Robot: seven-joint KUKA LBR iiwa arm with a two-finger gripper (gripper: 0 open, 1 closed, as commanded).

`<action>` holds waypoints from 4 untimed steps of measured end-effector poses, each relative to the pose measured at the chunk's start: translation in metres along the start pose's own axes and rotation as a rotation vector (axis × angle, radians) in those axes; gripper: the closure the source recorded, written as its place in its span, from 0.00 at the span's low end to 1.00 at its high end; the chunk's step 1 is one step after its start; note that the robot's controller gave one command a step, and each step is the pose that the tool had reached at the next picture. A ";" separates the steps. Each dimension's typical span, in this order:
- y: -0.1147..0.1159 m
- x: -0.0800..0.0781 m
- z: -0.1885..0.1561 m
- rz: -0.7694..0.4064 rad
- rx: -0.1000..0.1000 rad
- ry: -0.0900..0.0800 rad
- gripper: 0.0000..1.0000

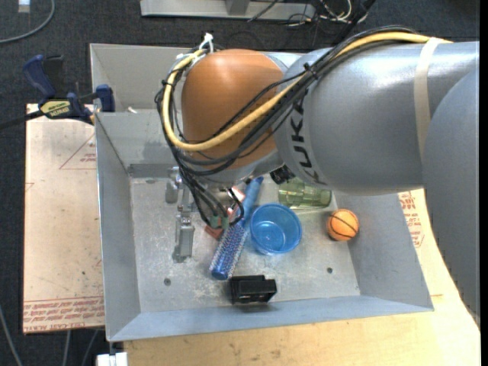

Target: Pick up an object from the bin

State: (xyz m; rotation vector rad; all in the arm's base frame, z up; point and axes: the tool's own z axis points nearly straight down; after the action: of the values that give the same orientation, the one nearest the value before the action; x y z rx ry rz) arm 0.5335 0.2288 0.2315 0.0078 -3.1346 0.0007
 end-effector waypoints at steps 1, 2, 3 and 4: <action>-0.001 -0.002 -0.005 0.004 -0.002 -0.007 0.00; -0.018 -0.008 0.010 -0.063 -0.005 -0.011 0.00; -0.050 0.008 0.071 -0.098 -0.002 -0.011 0.00; -0.073 0.018 0.095 -0.129 -0.004 -0.005 0.00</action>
Offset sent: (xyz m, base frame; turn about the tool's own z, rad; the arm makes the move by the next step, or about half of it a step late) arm 0.0285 -0.0894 -0.0666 -0.2272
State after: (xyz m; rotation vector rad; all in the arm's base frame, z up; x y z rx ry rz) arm 0.5151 0.1559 0.1364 0.2096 -3.1327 -0.0063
